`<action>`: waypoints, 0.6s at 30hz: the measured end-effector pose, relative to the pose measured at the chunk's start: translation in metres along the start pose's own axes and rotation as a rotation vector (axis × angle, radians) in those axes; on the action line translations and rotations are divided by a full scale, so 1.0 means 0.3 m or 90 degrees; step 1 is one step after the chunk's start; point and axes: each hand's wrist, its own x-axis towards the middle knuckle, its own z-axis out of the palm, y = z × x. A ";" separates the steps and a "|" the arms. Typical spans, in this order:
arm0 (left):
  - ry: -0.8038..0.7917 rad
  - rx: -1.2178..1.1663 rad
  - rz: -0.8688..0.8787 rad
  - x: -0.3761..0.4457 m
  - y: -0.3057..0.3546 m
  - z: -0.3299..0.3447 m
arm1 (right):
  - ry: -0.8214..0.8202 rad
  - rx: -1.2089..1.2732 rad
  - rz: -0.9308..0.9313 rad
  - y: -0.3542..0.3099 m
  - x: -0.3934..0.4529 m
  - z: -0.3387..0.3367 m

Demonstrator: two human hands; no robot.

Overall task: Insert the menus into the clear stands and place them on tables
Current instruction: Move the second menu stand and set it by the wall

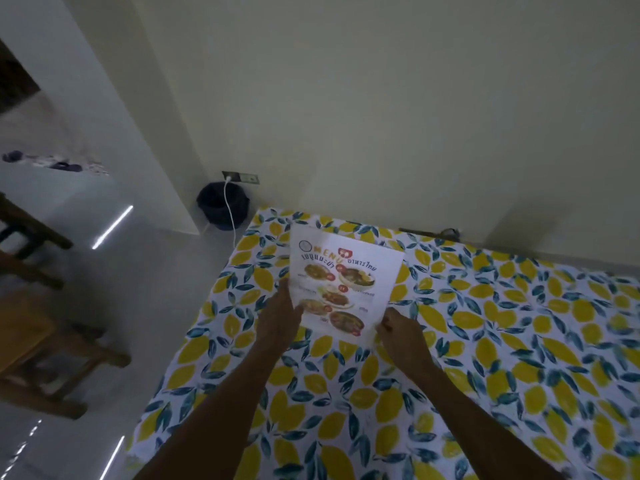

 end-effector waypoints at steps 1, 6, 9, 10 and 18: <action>0.011 -0.032 0.001 0.024 -0.008 -0.008 | 0.013 0.005 -0.015 -0.012 -0.004 0.003; -0.008 -0.119 0.030 0.116 -0.051 -0.083 | 0.025 0.042 -0.001 -0.042 0.044 0.023; -0.008 -0.089 0.056 0.206 -0.079 -0.142 | 0.037 0.050 -0.016 -0.090 0.126 0.031; 0.003 -0.079 0.078 0.244 -0.091 -0.162 | 0.044 0.048 -0.025 -0.111 0.162 0.035; 0.034 -0.119 0.151 0.661 -0.146 -0.361 | 0.101 0.015 -0.031 -0.358 0.570 0.059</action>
